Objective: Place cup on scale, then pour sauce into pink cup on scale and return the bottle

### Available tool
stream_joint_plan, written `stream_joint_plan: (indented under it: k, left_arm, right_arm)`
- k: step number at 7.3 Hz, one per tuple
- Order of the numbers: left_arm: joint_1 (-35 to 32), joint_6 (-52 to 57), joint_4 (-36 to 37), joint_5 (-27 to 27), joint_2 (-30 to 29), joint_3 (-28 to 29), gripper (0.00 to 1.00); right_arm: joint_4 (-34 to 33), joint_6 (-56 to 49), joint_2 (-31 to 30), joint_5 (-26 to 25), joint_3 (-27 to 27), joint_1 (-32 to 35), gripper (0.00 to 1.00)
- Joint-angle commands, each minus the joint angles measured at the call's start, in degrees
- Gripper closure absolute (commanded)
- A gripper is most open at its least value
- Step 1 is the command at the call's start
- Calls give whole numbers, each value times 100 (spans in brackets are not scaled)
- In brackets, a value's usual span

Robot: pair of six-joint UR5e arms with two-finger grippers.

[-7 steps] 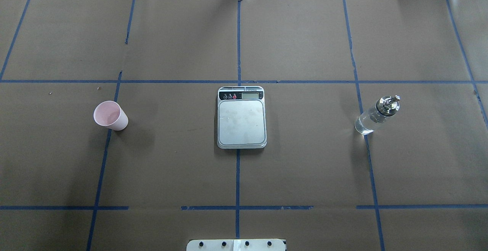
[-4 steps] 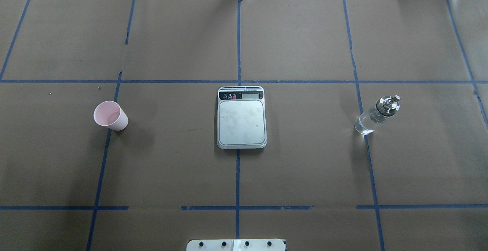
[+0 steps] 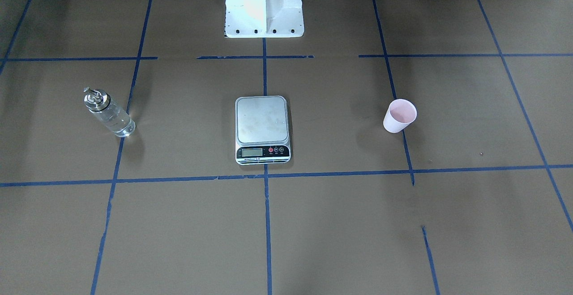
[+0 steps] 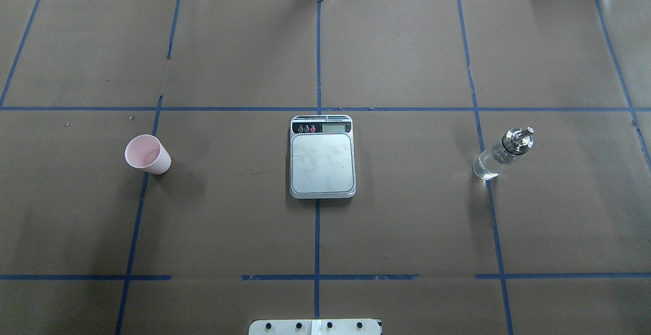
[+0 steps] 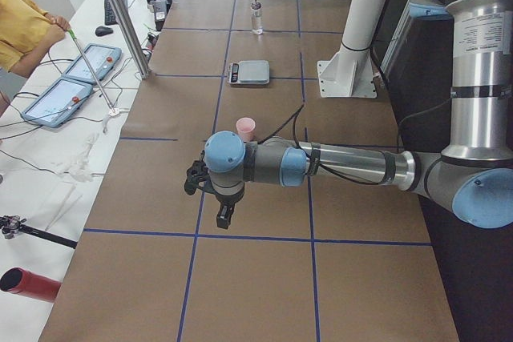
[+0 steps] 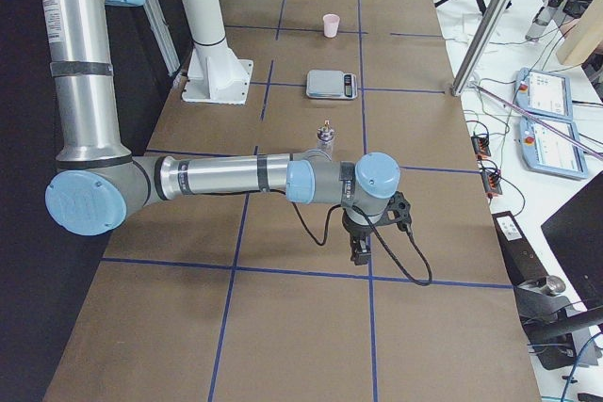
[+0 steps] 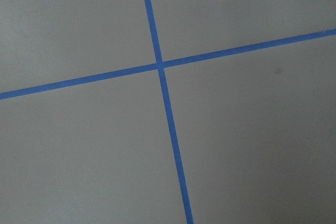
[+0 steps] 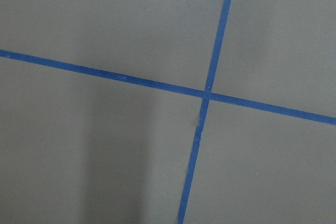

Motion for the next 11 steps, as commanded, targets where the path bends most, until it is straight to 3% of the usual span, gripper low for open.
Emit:
stream_joint_plan:
  k: [1,3,4,6,9,11]
  left_arm:
    - [241,-435,-986,-454,-6,-34,0]
    - [1248,-2807,-1904,-221,-189,-69,0]
    - [1793,-3561,-2211,77,-400,-113,0]
    - [2587,-4347,-2293,597,-734,-43,0]
    - [3361,-5218,-2311,581,-1210,97,1]
    - [3740,-5265,-2258,607,-1544,527,1]
  right_arm:
    - [7,-6,6,229,23,-26,0]
    - [24,-15,6,352,41,-35,0]
    - [503,-6,-46,352,24,-35,0]
    - [903,248,-108,361,-47,-88,0]
    - [1025,258,-108,361,-29,-158,0]
    - [1053,258,-108,361,-55,-202,0]
